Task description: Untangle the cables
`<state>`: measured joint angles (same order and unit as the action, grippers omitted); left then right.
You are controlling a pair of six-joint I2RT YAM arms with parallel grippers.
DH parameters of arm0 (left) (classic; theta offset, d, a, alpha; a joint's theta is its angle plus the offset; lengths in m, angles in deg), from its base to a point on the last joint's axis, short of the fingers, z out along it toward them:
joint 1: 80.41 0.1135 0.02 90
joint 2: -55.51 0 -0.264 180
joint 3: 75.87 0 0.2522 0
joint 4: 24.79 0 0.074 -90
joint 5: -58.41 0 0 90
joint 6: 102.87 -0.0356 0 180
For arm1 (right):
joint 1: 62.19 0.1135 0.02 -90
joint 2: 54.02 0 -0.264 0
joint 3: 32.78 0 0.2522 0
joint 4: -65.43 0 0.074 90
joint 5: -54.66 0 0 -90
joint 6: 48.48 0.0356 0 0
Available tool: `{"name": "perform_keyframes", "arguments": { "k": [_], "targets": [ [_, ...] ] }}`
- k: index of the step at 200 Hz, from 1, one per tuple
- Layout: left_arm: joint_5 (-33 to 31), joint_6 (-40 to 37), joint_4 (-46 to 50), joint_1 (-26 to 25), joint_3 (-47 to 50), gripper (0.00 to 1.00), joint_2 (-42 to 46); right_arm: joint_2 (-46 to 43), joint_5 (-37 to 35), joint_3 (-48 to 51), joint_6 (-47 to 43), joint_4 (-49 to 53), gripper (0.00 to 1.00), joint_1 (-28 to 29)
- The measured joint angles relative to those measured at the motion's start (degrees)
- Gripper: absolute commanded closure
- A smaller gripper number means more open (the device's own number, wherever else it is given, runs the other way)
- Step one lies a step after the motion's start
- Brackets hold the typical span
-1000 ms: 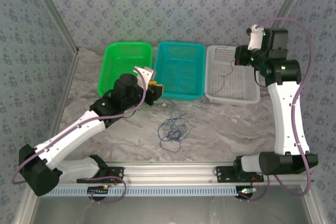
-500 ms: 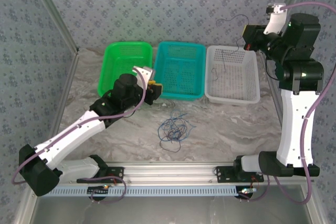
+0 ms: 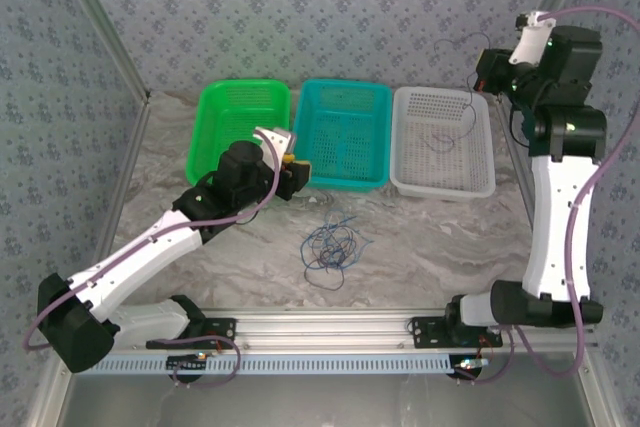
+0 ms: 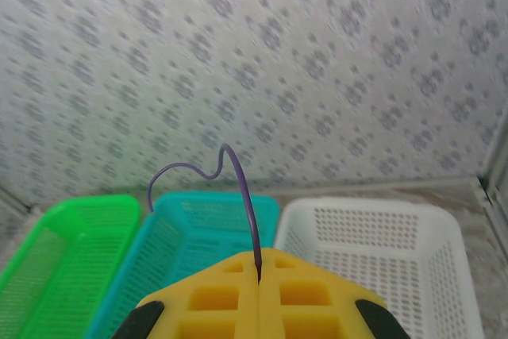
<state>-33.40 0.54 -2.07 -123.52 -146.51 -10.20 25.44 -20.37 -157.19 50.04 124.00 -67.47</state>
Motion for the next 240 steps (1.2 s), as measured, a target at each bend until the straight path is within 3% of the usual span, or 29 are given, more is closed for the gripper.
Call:
{"name": "perform_keyframes", "arguments": {
  "k": [101, 118, 146, 154, 166, 179, 203, 240],
  "targets": [
    [-2.14, -0.09, -4.59, 0.04, 5.92, 0.01, 5.44, 8.92, -2.19, 24.04, -1.7, -5.42, 1.0, -2.95],
    [-2.14, 0.13, -6.27, 0.04, 6.99, 0.01, 5.4, 13.09, -2.08, 25.4, -1.7, -5.77, 1.0, -2.95],
    [-2.1, 0.17, -6.8, 0.04, 7.21, 0.0, 4.72, 17.79, -2.16, 26.71, -1.68, -5.92, 0.85, -2.95],
    [-2.12, 0.15, -6.75, 0.04, 7.21, 0.01, 4.61, 18.1, -2.23, 27.08, -1.66, -5.9, 0.71, -2.95],
    [-2.19, 0.13, -6.64, 0.04, 7.19, 0.01, 4.55, 18.14, -2.43, 27.1, -1.57, -5.92, 0.38, -2.95],
    [-2.58, 0.11, -6.58, 0.04, 7.19, 0.01, 4.55, 18.14, -2.58, 26.8, -1.49, -6.03, 0.23, -2.95],
    [-4.09, 0.2, -6.54, 0.04, 7.19, 0.01, 4.55, 17.86, -2.6, 26.49, -2.08, -6.03, 0.15, -2.69],
    [-10.03, 2.84, -4.9, 0.63, 7.19, 0.01, 4.55, 13.51, -2.58, 26.49, -2.4, -5.97, 0.15, 0.2]
  ]
}}
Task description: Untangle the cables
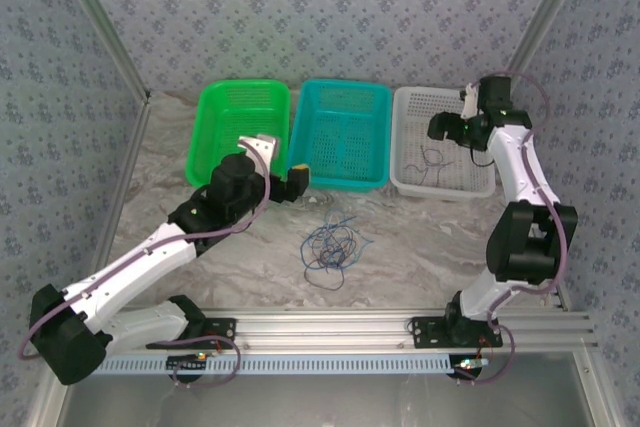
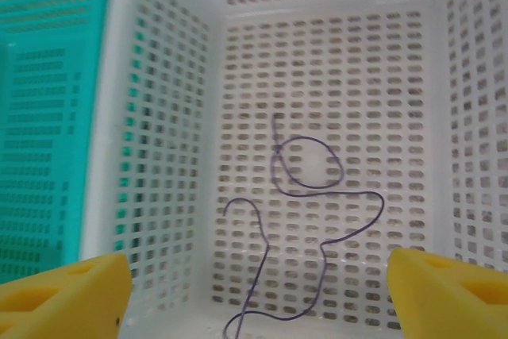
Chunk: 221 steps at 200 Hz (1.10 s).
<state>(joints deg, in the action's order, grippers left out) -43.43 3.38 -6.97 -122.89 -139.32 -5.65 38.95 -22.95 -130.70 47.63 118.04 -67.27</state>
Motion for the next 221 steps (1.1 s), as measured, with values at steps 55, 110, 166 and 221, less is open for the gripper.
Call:
{"name": "perform_keyframes", "arguments": {
  "k": [55, 110, 166, 221],
  "targets": [
    [-4.33, 5.07, 4.0, 1.38, -0.31, 0.01, -0.11, -11.06, 1.05, 3.1, 0.24, 1.46, 0.24, 10.6],
    [-3.76, 7.37, 5.27, 2.89, -0.28, 0.01, -0.13, -17.59, 7.96, 21.38, 4.46, 0.31, 0.34, 24.98],
    [-1.31, 12.41, 5.18, 3.02, 0.76, 0.01, -1.97, -18.73, 8.87, 31.78, 8.74, -5.2, 0.38, 33.79],
    [2.64, 14.88, 5.07, 2.99, 1.62, 0.0, -3.98, -18.58, 5.62, 37.46, 14.16, -13.05, 0.38, 39.08]
  ]
}}
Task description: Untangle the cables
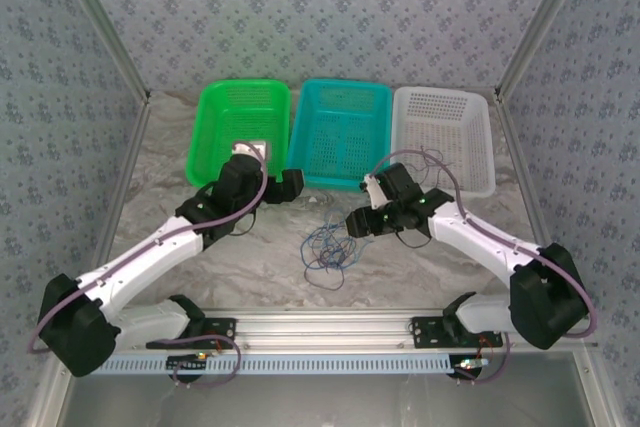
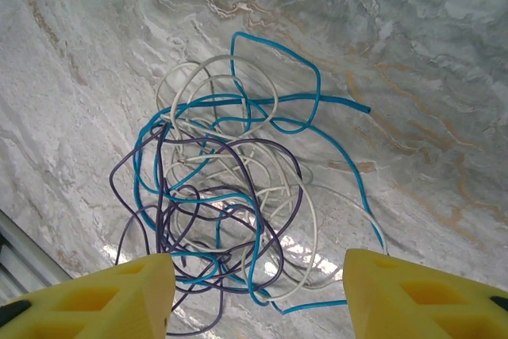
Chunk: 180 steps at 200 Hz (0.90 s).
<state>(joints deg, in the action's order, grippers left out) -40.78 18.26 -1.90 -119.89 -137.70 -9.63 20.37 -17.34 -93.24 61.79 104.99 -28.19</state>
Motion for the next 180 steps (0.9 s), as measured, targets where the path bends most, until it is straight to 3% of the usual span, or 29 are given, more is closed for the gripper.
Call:
{"name": "perform_keyframes", "arguments": {
  "k": [98, 180],
  "targets": [
    [1.49, 0.87, -2.16, -0.04, 3.58, 0.01, -1.29, 7.93, 0.37, -1.38, 9.14, -10.97, 0.38, 4.52],
    [1.4, -0.5, -4.28, -0.04, 7.8, 0.01, 3.1, 15.74, -4.17, -3.82, 12.61, -15.65, 0.42, 8.81]
  ]
}}
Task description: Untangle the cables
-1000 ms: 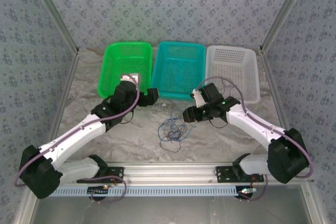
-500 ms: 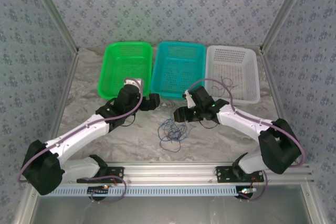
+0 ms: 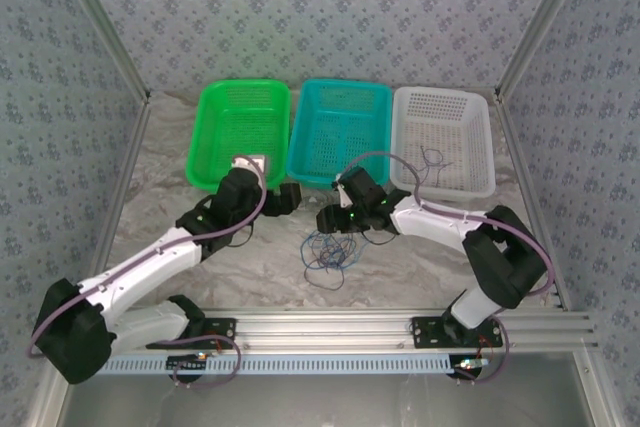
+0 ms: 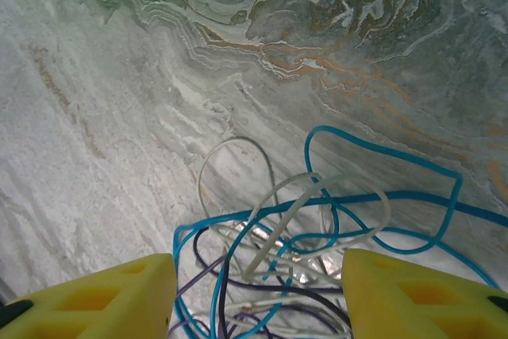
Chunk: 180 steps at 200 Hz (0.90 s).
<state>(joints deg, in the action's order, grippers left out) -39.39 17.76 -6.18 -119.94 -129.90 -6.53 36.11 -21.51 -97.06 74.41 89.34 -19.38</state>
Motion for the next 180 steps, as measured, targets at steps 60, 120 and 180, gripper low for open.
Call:
{"name": "perform_keyframes", "arguments": {
  "k": [60, 120, 180],
  "targets": [
    [-0.37, -0.81, -0.39, 0.0, 1.55, 0.01, 2.05, 0.85, -5.55, -0.46, 1.86, -1.7, 0.51, 1.25],
    [-0.31, -1.05, -0.59, 0.0, 2.4, 0.0, 1.68, 3.17, -8.83, -2.56, 2.05, -1.81, 0.56, 1.79],
    [-0.37, -1.27, -0.33, 0.0, 2.49, 0.01, 1.99, 3.91, -12.31, -2.58, 2.25, -2.54, 0.94, 3.72]
  ]
}}
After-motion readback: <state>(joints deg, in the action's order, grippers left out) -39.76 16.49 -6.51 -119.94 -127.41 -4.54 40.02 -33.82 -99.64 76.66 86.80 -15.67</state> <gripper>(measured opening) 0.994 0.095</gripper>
